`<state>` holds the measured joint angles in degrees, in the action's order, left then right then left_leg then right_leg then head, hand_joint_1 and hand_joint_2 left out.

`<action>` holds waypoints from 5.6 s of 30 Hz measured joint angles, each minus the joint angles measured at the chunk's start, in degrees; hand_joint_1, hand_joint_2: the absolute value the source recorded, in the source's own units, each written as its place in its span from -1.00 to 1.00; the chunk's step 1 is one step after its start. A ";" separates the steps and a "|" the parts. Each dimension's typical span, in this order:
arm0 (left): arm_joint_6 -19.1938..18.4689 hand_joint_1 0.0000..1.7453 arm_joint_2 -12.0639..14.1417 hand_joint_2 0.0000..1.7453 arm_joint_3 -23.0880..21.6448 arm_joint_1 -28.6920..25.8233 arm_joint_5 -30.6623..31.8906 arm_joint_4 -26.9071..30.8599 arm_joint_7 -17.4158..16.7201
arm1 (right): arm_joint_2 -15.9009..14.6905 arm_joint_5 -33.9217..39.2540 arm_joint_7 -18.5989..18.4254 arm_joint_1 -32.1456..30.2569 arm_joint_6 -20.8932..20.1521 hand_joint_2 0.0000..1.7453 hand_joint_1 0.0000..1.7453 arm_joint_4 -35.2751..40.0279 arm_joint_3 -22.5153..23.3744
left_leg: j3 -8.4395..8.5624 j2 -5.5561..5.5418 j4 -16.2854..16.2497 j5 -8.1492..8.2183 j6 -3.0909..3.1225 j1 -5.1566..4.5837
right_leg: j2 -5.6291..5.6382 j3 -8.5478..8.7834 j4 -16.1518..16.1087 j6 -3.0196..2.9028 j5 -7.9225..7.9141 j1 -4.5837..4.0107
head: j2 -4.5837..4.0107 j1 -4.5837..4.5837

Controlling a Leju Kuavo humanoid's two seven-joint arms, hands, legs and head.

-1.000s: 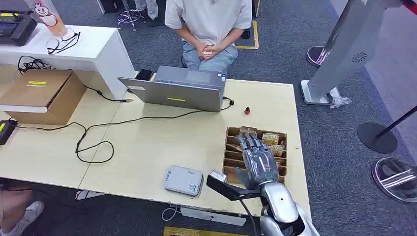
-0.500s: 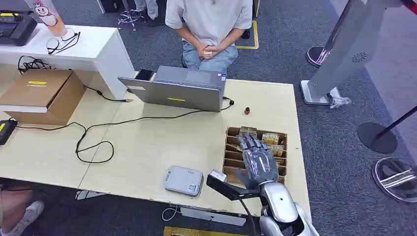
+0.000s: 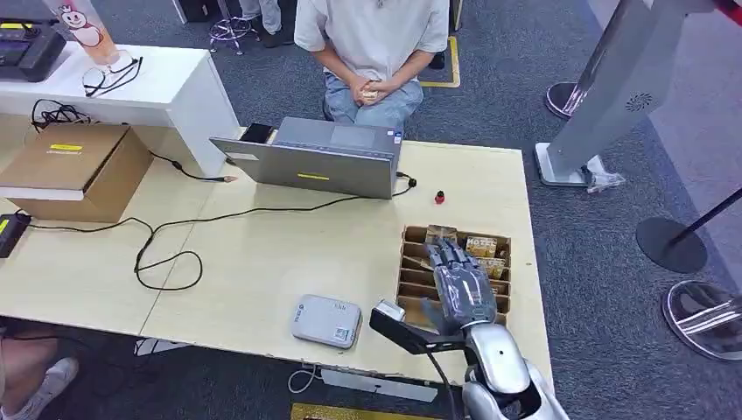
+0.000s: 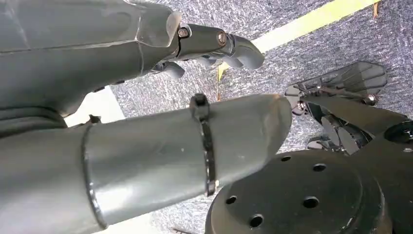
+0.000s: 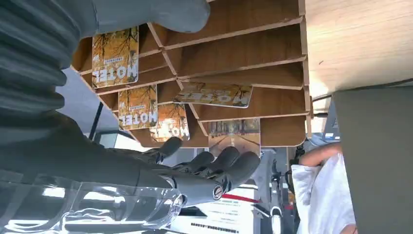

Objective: Pass the card to the sensor for recognition and then transmit it.

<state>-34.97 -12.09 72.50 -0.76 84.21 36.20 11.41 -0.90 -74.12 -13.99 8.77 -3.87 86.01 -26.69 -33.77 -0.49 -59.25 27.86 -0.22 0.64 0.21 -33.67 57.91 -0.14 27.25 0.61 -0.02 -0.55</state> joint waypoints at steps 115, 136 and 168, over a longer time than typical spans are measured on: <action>3.52 -1.00 2.82 -1.00 0.53 1.12 0.63 -6.47 -0.52 | 2.25 1.86 1.05 6.93 4.07 1.00 1.00 -9.55 1.57 | 0.02 0.00 0.00 0.00 0.00 0.00 | 0.01 0.01 0.00 0.00 0.00 0.00 | 0.00 0.00; 4.37 -1.00 3.32 -1.00 0.53 1.17 1.01 -7.89 0.15 | 2.25 2.45 5.42 5.80 11.78 1.00 1.00 -5.13 1.57 | 0.03 0.00 0.00 -0.01 0.00 0.00 | 0.01 0.01 0.00 0.00 0.00 0.00 | 0.00 0.00; 6.75 -1.00 4.24 -1.00 0.50 1.93 1.33 -10.27 0.63 | 1.25 6.27 9.73 3.74 18.93 1.00 1.00 1.86 1.62 | 0.03 0.01 0.00 0.00 0.00 0.00 | 0.01 0.01 0.00 0.00 0.00 0.00 | 0.00 0.00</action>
<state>-28.22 -7.85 73.00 1.17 85.55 25.92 12.04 0.35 -67.84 -4.26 12.51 15.06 87.86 -25.07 -33.73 -0.48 -59.25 27.85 -0.22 0.64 0.23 -33.66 57.91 -0.14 27.25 0.60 -0.02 -0.55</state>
